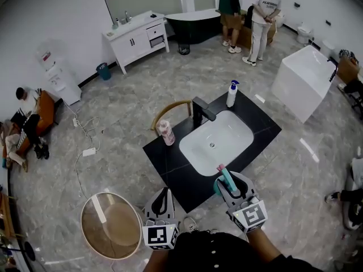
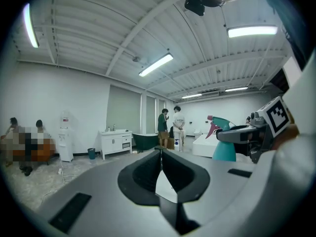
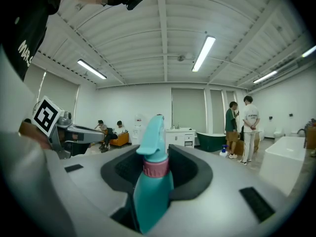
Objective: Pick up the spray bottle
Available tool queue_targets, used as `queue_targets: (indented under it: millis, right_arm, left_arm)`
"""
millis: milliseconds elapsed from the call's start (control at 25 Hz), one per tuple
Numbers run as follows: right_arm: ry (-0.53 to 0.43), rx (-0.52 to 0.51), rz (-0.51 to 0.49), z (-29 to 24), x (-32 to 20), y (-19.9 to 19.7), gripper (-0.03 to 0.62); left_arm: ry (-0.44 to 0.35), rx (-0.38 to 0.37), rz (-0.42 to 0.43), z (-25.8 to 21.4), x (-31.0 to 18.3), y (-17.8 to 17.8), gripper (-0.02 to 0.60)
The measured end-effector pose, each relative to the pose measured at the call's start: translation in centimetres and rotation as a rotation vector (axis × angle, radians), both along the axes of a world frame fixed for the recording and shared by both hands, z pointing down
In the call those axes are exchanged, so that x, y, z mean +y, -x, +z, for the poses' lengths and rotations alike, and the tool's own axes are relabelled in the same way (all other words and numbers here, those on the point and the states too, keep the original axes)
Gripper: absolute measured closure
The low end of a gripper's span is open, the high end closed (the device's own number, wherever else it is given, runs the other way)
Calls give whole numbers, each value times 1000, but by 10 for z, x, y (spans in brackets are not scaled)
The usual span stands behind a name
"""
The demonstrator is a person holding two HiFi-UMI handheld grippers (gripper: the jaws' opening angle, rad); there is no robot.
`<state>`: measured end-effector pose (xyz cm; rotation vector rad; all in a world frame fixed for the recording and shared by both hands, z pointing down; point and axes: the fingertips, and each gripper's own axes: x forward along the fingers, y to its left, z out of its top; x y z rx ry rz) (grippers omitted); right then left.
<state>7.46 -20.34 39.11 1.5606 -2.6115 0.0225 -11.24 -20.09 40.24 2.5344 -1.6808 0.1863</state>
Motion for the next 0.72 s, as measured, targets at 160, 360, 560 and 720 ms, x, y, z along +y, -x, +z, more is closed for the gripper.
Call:
queue_targets:
  millis: [160, 360, 560, 720]
  right_arm:
    - [5, -3, -6, 3, 1, 4, 456]
    - [-4, -7, -19, -2, 2, 9, 456]
    - [2, -16, -27, -5, 3, 16, 456]
    - [-2, -12, -27, -4, 2, 16, 456]
  left_arm:
    - [1, 2, 3, 1, 2, 1, 561]
    - [0, 4, -1, 2, 3, 2, 561]
    - [4, 5, 4, 2, 5, 4, 561]
    - [3, 5, 7, 2, 4, 3, 561]
